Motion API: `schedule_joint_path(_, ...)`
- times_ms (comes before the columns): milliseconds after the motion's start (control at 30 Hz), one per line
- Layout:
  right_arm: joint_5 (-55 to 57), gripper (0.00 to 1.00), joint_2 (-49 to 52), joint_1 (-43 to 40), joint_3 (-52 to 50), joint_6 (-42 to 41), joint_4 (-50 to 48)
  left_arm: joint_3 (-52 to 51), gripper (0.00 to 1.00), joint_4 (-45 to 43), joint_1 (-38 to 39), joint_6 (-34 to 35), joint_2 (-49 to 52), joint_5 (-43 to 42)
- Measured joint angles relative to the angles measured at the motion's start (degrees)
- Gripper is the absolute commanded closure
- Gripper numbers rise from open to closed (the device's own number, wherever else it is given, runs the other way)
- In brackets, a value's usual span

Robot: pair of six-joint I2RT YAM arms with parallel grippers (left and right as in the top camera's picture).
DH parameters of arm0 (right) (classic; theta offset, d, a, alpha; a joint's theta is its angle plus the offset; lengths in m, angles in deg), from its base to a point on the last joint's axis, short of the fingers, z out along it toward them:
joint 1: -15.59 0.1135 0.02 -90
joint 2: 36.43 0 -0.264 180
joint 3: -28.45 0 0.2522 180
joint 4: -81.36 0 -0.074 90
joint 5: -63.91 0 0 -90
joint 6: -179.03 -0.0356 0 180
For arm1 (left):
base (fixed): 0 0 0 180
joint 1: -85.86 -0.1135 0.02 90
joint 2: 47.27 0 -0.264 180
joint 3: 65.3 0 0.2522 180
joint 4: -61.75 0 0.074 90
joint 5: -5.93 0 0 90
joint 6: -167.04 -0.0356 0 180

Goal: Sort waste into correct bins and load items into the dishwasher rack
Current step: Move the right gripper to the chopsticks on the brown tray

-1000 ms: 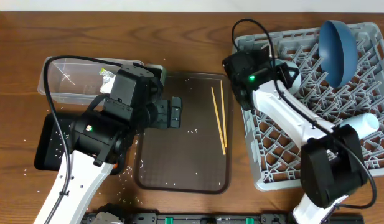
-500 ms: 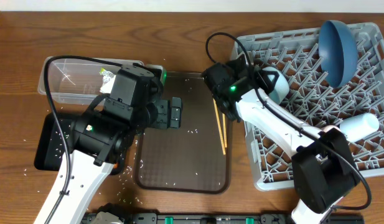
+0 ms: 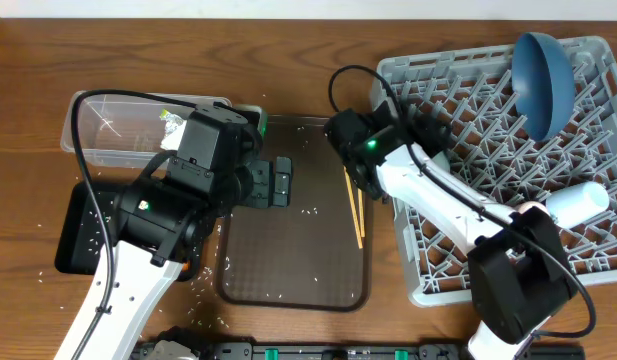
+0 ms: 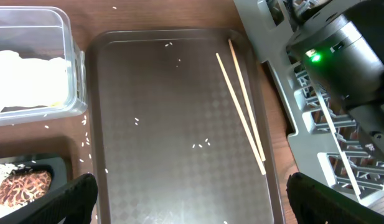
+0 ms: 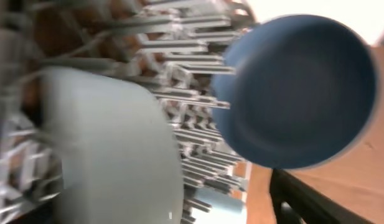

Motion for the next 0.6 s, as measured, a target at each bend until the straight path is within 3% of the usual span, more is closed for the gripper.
schedule_joint_path(233, -5.95, 0.14, 0.00, 1.14, 0.00, -0.31, 0.00, 0.00, 0.03, 0.00, 0.00, 0.00, 0.00, 0.00)
schedule_joint_path(433, -8.55, 0.13, -0.76, 1.14, 1.36, -0.52, 0.07, 0.00, 0.02, 0.02, 0.00, 0.00, 0.00, 0.02)
schedule_joint_path(600, -17.05, 0.13, -4.72, 1.14, 4.83, -0.57, 0.07, 0.00, 0.02, 1.73, -0.09, -2.27, -0.02, 0.02)
